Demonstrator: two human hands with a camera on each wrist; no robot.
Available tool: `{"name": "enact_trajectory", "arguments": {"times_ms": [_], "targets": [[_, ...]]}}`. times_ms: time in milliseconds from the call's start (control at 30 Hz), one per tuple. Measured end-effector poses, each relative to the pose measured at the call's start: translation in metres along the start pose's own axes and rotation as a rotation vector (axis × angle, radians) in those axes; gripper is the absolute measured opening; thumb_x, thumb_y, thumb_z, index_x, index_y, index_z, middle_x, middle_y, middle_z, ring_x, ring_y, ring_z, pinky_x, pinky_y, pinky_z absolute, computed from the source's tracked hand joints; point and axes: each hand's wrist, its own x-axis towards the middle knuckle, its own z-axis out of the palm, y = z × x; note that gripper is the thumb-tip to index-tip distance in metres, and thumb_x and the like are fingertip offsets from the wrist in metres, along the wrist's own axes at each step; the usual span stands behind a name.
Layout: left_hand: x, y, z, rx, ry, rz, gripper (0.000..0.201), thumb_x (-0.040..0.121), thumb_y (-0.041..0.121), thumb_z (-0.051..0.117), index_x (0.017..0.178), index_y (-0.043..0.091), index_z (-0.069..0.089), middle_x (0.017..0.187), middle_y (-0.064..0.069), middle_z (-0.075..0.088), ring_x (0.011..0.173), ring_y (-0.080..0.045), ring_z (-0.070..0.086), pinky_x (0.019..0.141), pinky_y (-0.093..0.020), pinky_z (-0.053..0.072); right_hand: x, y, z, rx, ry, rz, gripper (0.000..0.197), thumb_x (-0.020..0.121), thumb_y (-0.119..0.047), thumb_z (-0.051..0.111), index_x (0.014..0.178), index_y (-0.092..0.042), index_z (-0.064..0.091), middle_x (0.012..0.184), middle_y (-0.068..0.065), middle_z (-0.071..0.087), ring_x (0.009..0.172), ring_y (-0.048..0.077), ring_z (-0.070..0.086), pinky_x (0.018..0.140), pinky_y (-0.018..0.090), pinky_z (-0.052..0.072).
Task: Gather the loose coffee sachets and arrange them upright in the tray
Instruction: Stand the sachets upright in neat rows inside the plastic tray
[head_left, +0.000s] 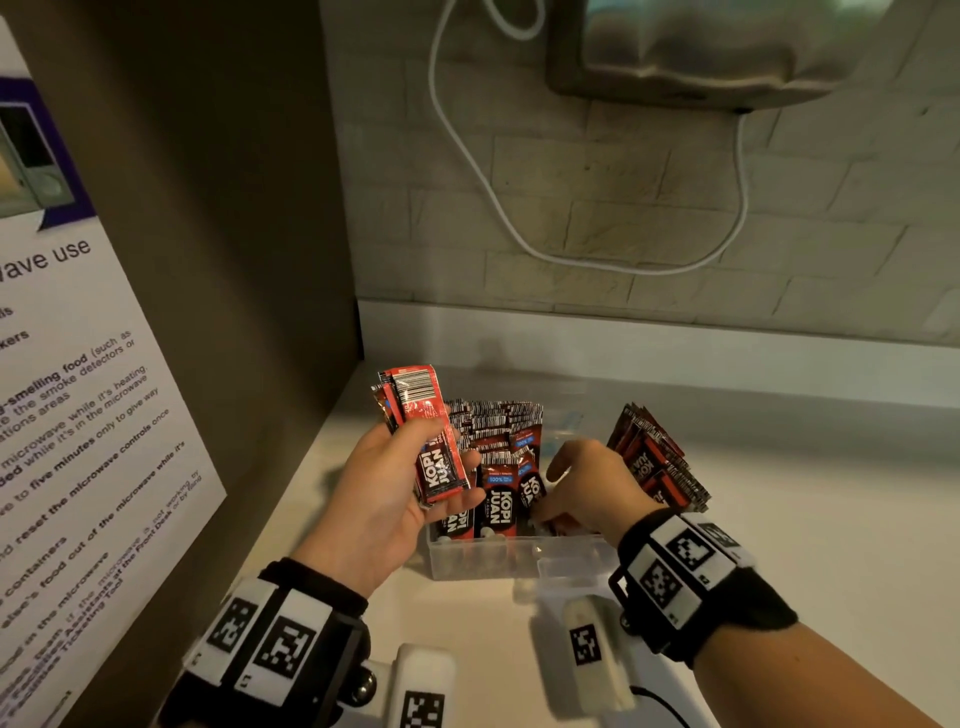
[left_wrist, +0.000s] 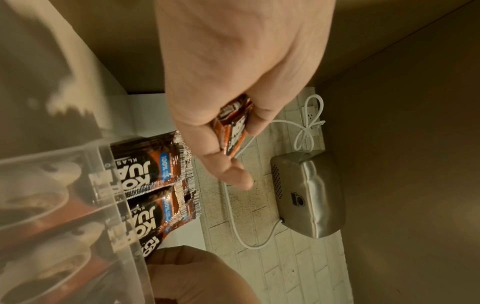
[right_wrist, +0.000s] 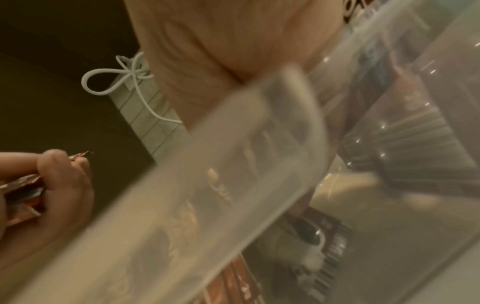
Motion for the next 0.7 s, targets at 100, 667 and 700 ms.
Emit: {"name": "enact_trajectory", "arguments": {"times_ms": [100, 667, 700], "targets": [[0.001, 0.002, -0.001, 0.0, 0.01, 0.005, 0.007, 0.097, 0.014, 0.052, 0.102, 0.016, 0.056, 0.096, -0.011, 0.066, 0.079, -0.023, 0.067, 0.051, -0.034, 0.056, 0.001, -0.002, 0.0, -0.027, -0.01, -0.01, 0.023, 0.07, -0.003, 0.081, 0.076, -0.008, 0.06, 0.076, 0.01, 0.068, 0.068, 0.023, 0.071, 0.066, 0.037, 0.061], [0.001, 0.001, -0.003, -0.001, 0.005, 0.011, 0.008, 0.097, 0.014, 0.051, 0.101, 0.018, 0.057, 0.098, -0.011, 0.067, 0.077, -0.022, 0.067, 0.052, -0.035, 0.058, 0.016, -0.002, 0.02, -0.134, 0.065, -0.156, 0.044, 0.074, -0.021, 0.078, 0.112, -0.012, 0.056, 0.109, 0.005, 0.066, 0.096, 0.021, 0.063, 0.079, 0.029, 0.05], [0.001, 0.001, -0.003, 0.0, 0.005, 0.011, 0.008, 0.097, 0.014, 0.051, 0.101, 0.018, 0.057, 0.097, -0.011, 0.067, 0.077, -0.022, 0.067, 0.052, -0.035, 0.058, 0.015, -0.002, 0.02, -0.135, 0.064, -0.163, 0.042, 0.075, -0.021, 0.077, 0.111, -0.012, 0.058, 0.108, 0.005, 0.067, 0.097, 0.021, 0.063, 0.081, 0.029, 0.051]]}}
